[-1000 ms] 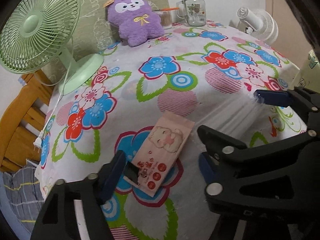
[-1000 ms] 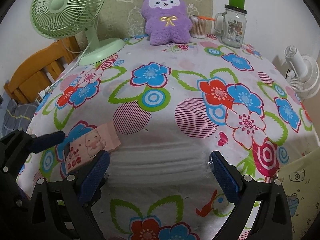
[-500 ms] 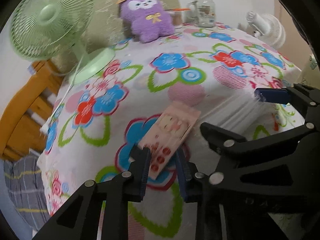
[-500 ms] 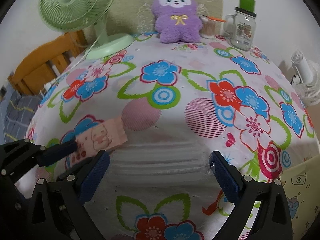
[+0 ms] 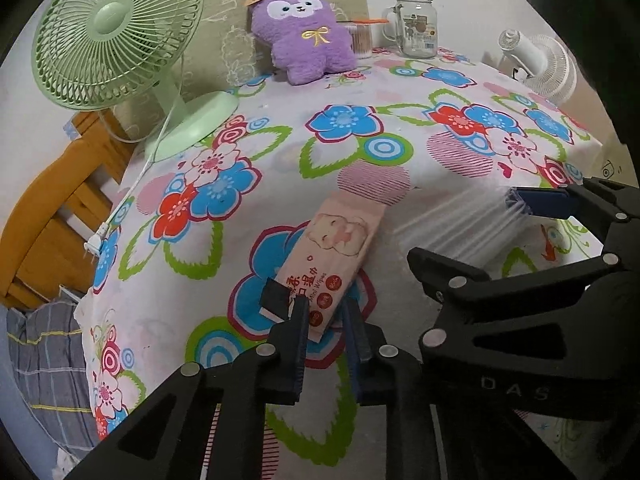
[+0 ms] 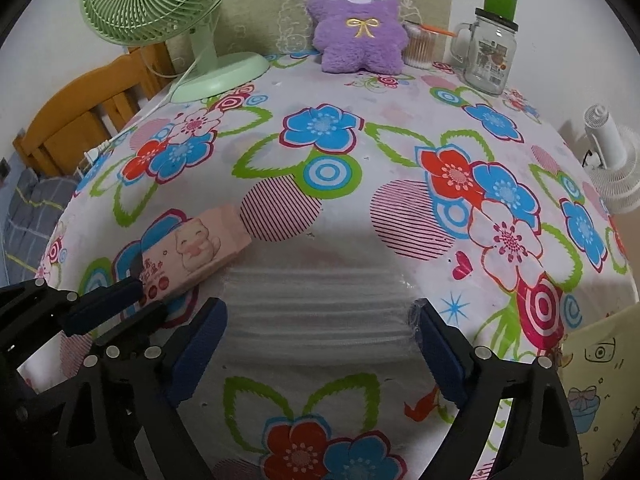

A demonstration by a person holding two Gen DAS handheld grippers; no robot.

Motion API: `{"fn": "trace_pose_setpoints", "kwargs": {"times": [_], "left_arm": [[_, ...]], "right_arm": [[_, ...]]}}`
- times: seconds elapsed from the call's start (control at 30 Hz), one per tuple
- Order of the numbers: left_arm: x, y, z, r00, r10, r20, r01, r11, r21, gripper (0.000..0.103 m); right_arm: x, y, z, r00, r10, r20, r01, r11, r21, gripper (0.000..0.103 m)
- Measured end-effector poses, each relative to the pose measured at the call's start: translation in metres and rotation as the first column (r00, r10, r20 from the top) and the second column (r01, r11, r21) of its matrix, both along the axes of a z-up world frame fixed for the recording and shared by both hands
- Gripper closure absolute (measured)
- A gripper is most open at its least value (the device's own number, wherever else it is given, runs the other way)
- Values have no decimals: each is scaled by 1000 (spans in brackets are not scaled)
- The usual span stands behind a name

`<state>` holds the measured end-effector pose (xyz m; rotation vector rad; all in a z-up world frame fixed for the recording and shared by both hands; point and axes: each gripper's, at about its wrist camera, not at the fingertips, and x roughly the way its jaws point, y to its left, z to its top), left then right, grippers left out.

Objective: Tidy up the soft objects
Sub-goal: 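Grasp the pink wipes pack with the left tool while the right tool grasps the clear plastic bags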

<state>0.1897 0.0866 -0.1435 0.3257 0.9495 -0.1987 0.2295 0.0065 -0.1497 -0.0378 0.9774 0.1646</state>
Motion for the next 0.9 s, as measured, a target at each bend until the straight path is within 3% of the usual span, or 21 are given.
{"fn": "trace_pose_setpoints", "kwargs": {"times": [0.13, 0.23, 0.3, 0.37, 0.47, 0.57, 0.67, 0.8, 0.9], "left_arm": [[3, 0, 7, 999, 11, 35, -10, 1000, -6, 59], [8, 0, 9, 999, 7, 39, -6, 1000, -23, 55], [14, -2, 8, 999, 1, 33, 0, 1000, -15, 55], [22, -4, 5, 1000, -6, 22, 6, 1000, -6, 55], [29, -3, 0, 1000, -2, -1, 2, 1000, -7, 56], [28, -6, 0, 1000, -16, 9, 16, 1000, -4, 65], [24, -10, 0, 999, -40, 30, 39, 999, 22, 73], [21, -10, 2, 998, -46, 31, 45, 999, 29, 79], [19, -7, 3, 999, -29, 31, 28, 999, 40, 83]], "right_arm": [[-1, -8, 2, 1000, -29, 11, 29, 1000, -2, 14], [0, -16, 5, 998, -59, 17, 59, 998, 11, 14], [1, -20, 7, 997, -70, 24, 70, 997, 19, 14], [2, -21, 8, 997, -71, 28, 70, 997, 20, 27], [5, -22, 8, 998, -68, 15, 67, 997, 32, 28], [8, -24, 7, 998, -69, 12, 69, 997, 39, 28], [9, -24, 6, 998, -65, 7, 65, 997, 43, 26], [9, -19, 8, 999, -45, 13, 45, 998, 48, 8], [8, -16, 9, 999, -39, 22, 38, 998, 44, 6]]}}
